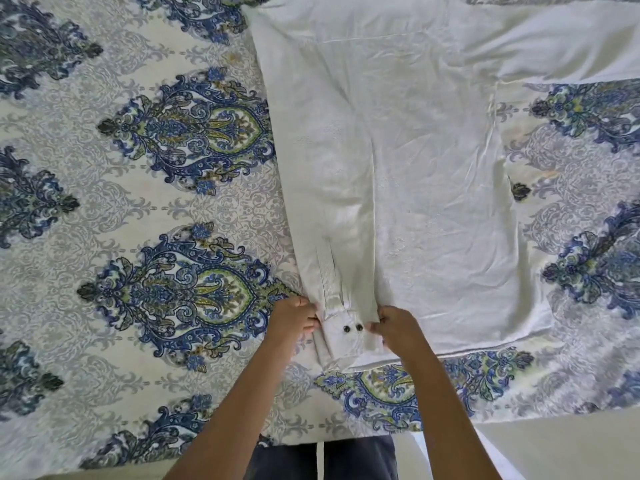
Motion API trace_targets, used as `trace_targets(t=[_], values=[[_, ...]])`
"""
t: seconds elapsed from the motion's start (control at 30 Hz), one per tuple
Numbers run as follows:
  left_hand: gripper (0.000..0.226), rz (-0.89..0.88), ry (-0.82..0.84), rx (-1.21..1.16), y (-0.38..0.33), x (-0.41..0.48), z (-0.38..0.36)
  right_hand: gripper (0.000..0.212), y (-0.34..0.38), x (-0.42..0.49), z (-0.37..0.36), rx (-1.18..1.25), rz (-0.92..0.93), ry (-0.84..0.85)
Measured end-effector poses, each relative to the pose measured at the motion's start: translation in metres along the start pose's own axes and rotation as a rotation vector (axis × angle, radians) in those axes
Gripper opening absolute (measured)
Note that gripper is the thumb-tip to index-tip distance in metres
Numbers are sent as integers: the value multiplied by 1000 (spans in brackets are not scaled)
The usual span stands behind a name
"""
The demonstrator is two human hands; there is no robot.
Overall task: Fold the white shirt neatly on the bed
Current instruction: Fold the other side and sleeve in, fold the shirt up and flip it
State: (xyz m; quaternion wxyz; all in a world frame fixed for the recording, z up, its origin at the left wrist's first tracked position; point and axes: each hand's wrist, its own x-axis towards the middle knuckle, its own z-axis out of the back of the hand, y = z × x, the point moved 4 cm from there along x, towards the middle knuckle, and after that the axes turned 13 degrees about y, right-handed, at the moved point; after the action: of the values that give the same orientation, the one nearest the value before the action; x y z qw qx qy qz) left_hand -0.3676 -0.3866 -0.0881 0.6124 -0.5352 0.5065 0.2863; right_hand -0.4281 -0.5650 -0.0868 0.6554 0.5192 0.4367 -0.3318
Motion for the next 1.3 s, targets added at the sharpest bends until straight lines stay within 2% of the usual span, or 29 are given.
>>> trace_targets(t=[0.13,0.17,0.3,0.37,0.5,0.6,0.67,0.77,0.9,1.0,1.07,1.1,1.17,1.23,1.3], values=[[6,-62,16,-110,-22,7,6,7,1,4,1,-16,-36,19],[10,-75,11,-131,-34,10,8,16,6,4,2,27,-37,21],[15,-125,-33,-168,-89,37,23,29,47,14,26,282,89,-88],[26,-168,-48,-164,-123,52,33,33,76,31,46,375,131,-131],[55,-284,-55,-181,-197,78,44,16,142,72,83,526,160,-154],[60,-349,-20,-224,-251,96,48,28,185,93,104,631,181,-164],[58,-404,3,-240,-284,107,52,23,211,101,116,712,237,-135],[54,-471,-17,-286,-329,119,62,4,237,108,130,787,323,-76],[46,-574,-20,-291,-387,131,75,19,260,125,148,747,342,-76],[26,-559,-75,-75,-422,138,82,29,268,129,149,510,369,-87],[8,-545,-151,89,-441,148,86,23,271,131,146,355,385,-120],[7,-548,-182,148,-448,151,87,19,272,129,144,299,397,-154],[21,-536,-204,200,-457,158,89,21,271,128,148,225,416,-262],[24,-533,-164,180,-459,164,88,24,267,127,153,173,414,-385],[18,-552,-144,101,-458,171,86,18,262,126,154,89,392,-483]])
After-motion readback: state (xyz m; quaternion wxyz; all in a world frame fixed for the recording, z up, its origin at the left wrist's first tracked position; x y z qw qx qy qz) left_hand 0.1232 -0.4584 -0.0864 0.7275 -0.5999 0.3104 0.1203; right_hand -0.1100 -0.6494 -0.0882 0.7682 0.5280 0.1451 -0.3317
